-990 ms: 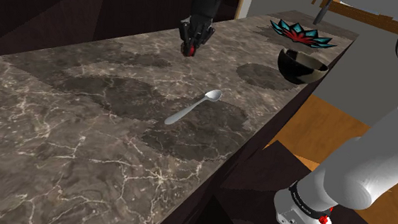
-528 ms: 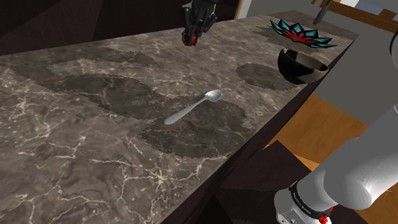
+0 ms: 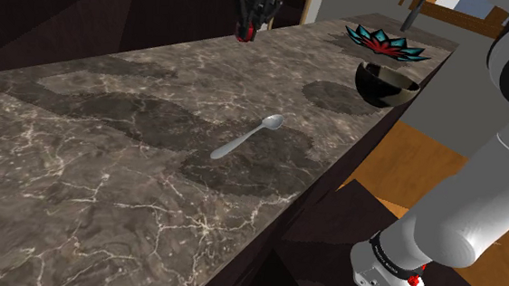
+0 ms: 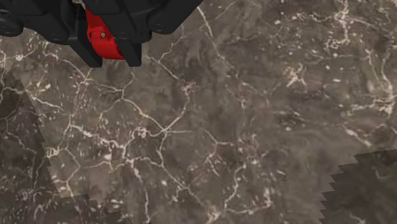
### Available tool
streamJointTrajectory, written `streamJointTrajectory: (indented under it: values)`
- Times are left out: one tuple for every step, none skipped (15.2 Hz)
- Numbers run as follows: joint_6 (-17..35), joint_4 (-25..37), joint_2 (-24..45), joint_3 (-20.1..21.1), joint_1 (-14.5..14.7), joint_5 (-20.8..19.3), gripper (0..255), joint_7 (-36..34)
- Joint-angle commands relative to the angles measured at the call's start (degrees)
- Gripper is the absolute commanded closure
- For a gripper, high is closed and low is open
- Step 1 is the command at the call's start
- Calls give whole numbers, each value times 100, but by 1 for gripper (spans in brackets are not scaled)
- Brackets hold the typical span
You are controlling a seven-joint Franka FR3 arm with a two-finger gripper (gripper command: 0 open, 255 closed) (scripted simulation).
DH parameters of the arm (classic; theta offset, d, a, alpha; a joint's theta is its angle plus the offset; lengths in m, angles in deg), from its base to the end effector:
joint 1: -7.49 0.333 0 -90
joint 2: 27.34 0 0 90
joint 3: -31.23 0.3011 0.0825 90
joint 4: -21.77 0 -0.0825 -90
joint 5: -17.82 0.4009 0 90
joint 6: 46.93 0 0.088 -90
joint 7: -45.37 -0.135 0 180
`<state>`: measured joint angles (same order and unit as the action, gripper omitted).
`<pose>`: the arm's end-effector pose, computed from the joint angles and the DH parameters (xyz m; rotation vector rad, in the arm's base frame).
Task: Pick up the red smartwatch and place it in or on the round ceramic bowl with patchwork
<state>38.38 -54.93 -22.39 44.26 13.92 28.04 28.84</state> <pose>0.5485 0.2136 0.6406 -2.9323 -0.1030 -0.0033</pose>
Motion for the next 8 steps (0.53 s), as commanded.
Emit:
streamJointTrajectory:
  values:
    - [-201,291,89,6,9,-19,255,-46]
    - [-297,440,140,10,15,-29,255,-69]
    - [-395,594,195,14,22,-40,255,-93]
    - [-496,754,253,18,30,-52,255,-119]
    - [-599,922,316,23,39,-65,255,-145]
    - [-706,1097,383,29,49,-79,255,-172]
    - [-816,1281,455,35,61,-94,255,-200]
    - [-930,1476,534,41,75,-110,255,-230]
